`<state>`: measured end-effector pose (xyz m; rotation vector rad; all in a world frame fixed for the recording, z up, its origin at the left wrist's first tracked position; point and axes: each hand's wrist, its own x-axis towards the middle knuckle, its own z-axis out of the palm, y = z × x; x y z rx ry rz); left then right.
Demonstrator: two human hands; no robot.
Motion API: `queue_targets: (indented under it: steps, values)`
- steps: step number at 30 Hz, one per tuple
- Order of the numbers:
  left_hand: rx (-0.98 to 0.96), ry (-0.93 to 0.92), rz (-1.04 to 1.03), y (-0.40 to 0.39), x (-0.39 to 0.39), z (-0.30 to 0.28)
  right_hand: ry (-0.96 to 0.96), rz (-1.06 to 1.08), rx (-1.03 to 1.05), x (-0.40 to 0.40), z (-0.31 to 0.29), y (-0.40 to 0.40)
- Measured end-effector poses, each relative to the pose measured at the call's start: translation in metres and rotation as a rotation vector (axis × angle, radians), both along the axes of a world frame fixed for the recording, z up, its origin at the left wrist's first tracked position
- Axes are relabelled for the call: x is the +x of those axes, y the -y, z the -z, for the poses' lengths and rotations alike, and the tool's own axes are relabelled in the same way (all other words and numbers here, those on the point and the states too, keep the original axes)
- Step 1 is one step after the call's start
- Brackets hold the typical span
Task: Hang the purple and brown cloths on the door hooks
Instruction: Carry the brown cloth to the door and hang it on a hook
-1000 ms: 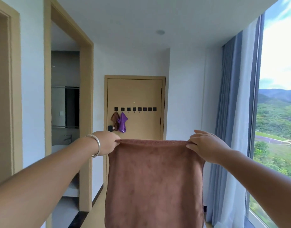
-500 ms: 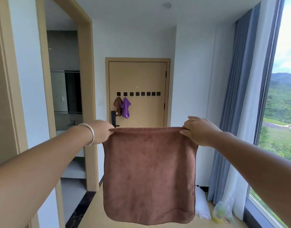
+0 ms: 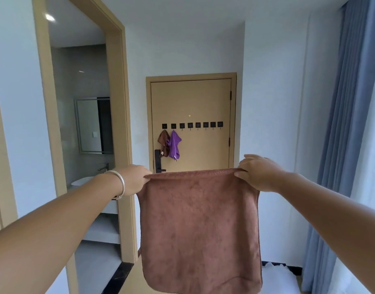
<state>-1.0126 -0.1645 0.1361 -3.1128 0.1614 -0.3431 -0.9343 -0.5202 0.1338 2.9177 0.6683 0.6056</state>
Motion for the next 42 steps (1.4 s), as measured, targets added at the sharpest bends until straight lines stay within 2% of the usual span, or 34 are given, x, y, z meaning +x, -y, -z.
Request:
queue_targets:
  steps: [14,28,42]
  values:
    - [0.004,-0.036,-0.049,-0.019,0.188,0.016,-0.025,-0.059,0.037,0.19,0.015,-0.021]
    - [-0.002,0.03,0.024,-0.152,0.419,0.012,-0.019,0.02,0.034,0.381,0.0,-0.129]
    - [0.018,0.003,-0.028,-0.238,0.547,0.019,-0.065,0.021,0.03,0.539,0.009,-0.225]
